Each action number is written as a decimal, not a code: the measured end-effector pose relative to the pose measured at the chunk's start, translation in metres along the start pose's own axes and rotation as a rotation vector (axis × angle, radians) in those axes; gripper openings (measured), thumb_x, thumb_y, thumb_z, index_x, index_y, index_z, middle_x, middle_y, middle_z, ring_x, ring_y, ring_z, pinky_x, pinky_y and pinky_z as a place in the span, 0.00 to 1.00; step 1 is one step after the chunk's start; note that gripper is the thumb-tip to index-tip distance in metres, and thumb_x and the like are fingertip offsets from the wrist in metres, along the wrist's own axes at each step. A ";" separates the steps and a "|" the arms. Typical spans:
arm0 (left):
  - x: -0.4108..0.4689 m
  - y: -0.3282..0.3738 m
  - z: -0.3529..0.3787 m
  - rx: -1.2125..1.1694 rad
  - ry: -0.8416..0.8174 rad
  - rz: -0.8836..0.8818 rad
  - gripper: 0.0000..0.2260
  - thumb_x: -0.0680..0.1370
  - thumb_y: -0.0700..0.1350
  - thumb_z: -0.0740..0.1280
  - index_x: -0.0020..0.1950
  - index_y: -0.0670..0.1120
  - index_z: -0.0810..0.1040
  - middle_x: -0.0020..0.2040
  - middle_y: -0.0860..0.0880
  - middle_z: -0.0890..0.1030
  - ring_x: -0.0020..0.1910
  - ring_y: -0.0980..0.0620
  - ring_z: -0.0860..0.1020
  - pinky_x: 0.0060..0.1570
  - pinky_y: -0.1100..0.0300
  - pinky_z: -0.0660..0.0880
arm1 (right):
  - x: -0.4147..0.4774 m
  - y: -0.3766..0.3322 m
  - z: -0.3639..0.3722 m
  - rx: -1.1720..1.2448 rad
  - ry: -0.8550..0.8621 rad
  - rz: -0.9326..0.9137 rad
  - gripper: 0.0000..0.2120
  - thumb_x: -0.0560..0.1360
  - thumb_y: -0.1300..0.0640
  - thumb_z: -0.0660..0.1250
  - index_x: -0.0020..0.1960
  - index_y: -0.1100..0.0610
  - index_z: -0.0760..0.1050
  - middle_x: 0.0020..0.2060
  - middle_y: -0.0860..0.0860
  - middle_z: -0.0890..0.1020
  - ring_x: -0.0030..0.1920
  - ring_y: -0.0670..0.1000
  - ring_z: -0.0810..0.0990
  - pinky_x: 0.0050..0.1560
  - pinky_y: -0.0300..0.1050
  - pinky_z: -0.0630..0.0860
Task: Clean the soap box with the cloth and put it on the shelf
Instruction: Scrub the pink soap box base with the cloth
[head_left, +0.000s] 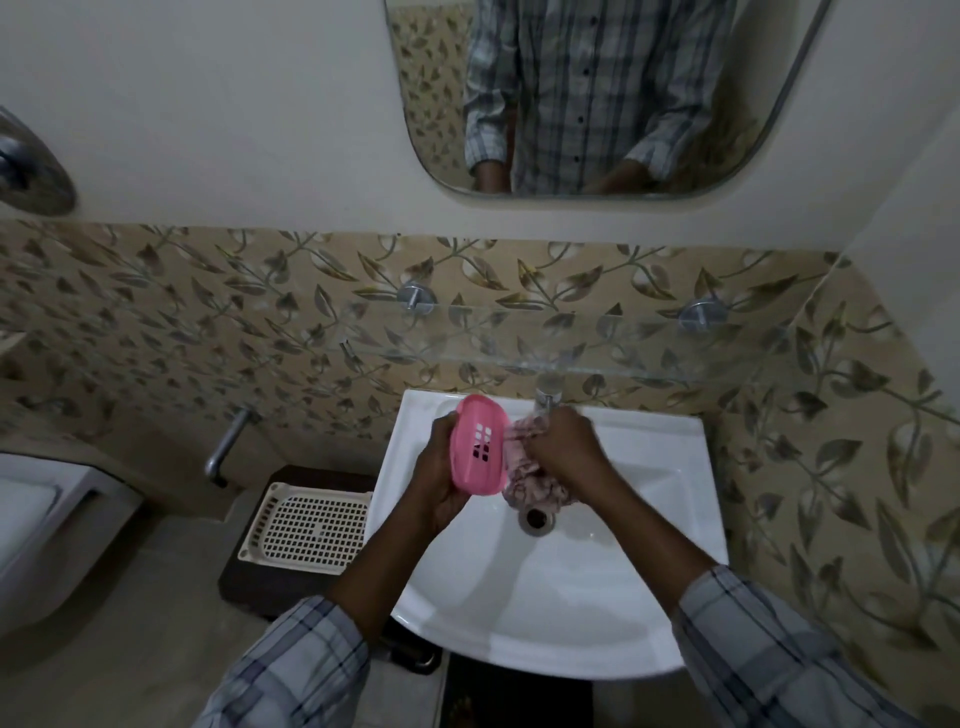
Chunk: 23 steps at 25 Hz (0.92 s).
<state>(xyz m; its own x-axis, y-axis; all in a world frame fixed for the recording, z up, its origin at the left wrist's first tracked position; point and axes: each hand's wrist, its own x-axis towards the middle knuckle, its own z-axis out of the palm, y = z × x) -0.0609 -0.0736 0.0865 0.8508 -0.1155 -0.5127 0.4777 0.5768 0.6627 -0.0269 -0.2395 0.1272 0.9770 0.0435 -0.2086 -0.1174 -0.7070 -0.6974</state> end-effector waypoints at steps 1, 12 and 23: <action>-0.001 0.005 -0.001 -0.038 -0.042 -0.013 0.25 0.80 0.56 0.62 0.69 0.40 0.74 0.56 0.37 0.80 0.52 0.42 0.80 0.51 0.48 0.79 | 0.006 0.003 -0.010 0.094 0.077 0.023 0.07 0.74 0.60 0.67 0.46 0.64 0.81 0.44 0.61 0.85 0.48 0.59 0.84 0.43 0.48 0.78; 0.002 0.008 0.004 -0.075 -0.144 -0.232 0.19 0.79 0.51 0.62 0.56 0.38 0.83 0.53 0.38 0.85 0.49 0.42 0.84 0.53 0.48 0.80 | -0.016 0.022 0.014 0.008 0.181 -0.901 0.14 0.69 0.73 0.68 0.53 0.66 0.83 0.51 0.63 0.85 0.54 0.62 0.83 0.60 0.55 0.77; -0.005 0.018 0.004 -0.079 -0.161 -0.283 0.22 0.72 0.52 0.69 0.59 0.37 0.80 0.51 0.36 0.84 0.46 0.39 0.83 0.47 0.48 0.82 | -0.018 0.047 0.008 -0.156 0.096 -1.216 0.12 0.68 0.77 0.70 0.49 0.66 0.84 0.49 0.62 0.84 0.53 0.60 0.81 0.58 0.58 0.77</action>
<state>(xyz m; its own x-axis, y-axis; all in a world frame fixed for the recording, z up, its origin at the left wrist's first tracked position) -0.0562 -0.0662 0.1034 0.7132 -0.4032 -0.5734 0.6871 0.5638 0.4582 -0.0512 -0.2683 0.0927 0.4453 0.6856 0.5759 0.8949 -0.3194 -0.3117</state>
